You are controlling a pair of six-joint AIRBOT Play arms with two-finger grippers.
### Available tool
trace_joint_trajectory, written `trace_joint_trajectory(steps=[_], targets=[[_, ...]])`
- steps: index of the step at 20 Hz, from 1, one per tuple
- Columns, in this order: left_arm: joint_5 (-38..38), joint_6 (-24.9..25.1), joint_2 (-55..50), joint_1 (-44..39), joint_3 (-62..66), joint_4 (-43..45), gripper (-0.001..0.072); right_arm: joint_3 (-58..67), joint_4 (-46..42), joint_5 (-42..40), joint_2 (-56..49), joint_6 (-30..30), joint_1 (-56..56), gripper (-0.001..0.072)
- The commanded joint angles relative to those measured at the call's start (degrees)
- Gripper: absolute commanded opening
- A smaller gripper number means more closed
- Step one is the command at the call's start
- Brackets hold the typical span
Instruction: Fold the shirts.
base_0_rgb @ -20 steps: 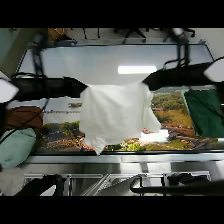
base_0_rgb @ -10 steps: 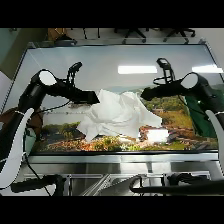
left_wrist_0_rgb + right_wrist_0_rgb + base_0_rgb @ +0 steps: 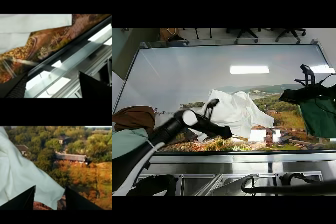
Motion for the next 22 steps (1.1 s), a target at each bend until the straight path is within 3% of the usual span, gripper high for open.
trace_joint_trajectory(steps=[1, 3, 10, 13, 14, 15, 17, 19, 20, 22], targets=[[16.31, -4.66, -4.35, -11.87, -4.35, -1.27, 0.0693, -1.86, 0.00, 1.66, -3.48, -0.59, -1.25, 0.0423], [19.96, -4.68, -8.87, -15.17, -2.21, -2.03, 0.0693, -2.89, 0.74, 1.70, -5.62, -0.57, -1.05, 0.0556], [23.34, -4.50, -20.90, -11.98, 10.95, -0.96, 0.0692, -3.26, 5.16, 2.29, -9.60, -4.28, 0.15, 0.0555], [18.43, -4.22, -26.08, -11.39, 15.72, -0.94, 0.0691, -3.28, 5.16, 2.29, -12.24, -5.14, 1.81, 0.0555], [16.63, -3.63, -27.32, -11.39, 16.74, -0.90, 0.0599, -3.28, 5.05, 2.32, -13.03, -5.16, 2.23, 0.0555], [15.93, -3.48, -27.96, -11.41, 17.33, -0.92, 0.0448, -3.28, 4.98, 2.32, -13.75, -5.18, 2.38, 0.0555], [15.76, -2.29, -28.06, -11.15, 17.64, -0.87, 0.0289, -3.28, 4.96, 2.29, -14.84, -5.73, 2.56, 0.0555], [14.58, -1.51, -28.06, -10.16, 17.64, -0.90, 0.0069, -3.28, 4.98, 2.34, -15.80, -5.81, 2.62, 0.0555], [13.60, -1.46, -28.04, -9.57, 17.64, -0.90, 0.0018, -3.30, 4.98, 2.54, -16.20, -5.86, 2.71, 0.0555], [11.26, -1.44, -27.39, -8.22, 17.64, -0.92, 0.0019, -3.30, 4.98, 3.06, -16.85, -6.43, 2.89, 0.0555]])
